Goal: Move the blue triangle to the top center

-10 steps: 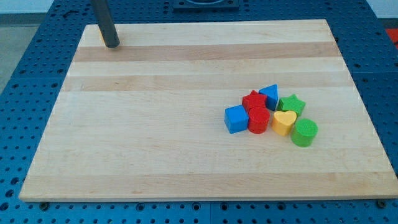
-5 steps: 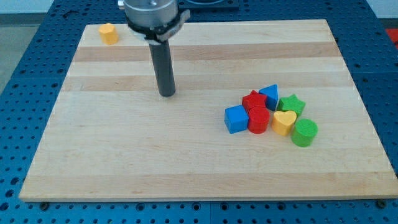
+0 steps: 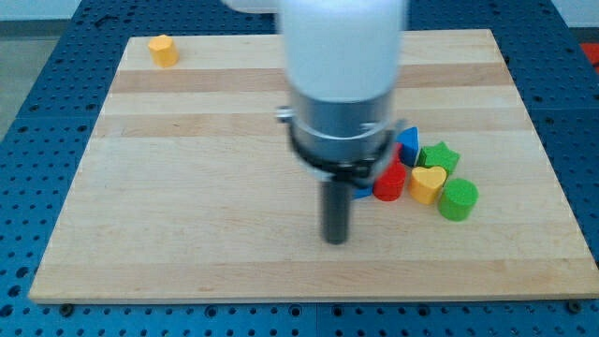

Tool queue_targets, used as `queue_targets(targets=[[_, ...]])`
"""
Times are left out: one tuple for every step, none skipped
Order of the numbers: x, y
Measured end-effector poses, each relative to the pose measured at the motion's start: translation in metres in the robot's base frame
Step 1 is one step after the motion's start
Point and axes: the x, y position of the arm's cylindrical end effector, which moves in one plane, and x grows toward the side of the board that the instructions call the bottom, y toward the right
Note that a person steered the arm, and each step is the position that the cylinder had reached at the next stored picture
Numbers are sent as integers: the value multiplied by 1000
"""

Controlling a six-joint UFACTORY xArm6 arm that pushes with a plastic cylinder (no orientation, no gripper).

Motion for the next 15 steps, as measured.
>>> queue_targets(targets=[[-2, 48], [-16, 62], [-63, 62], [-108, 61], [-133, 61], [-136, 97], [-136, 101], [-136, 102], [-139, 126], [-157, 143], [-157, 165], [-158, 165], [-173, 156], [-189, 136], [-203, 113]])
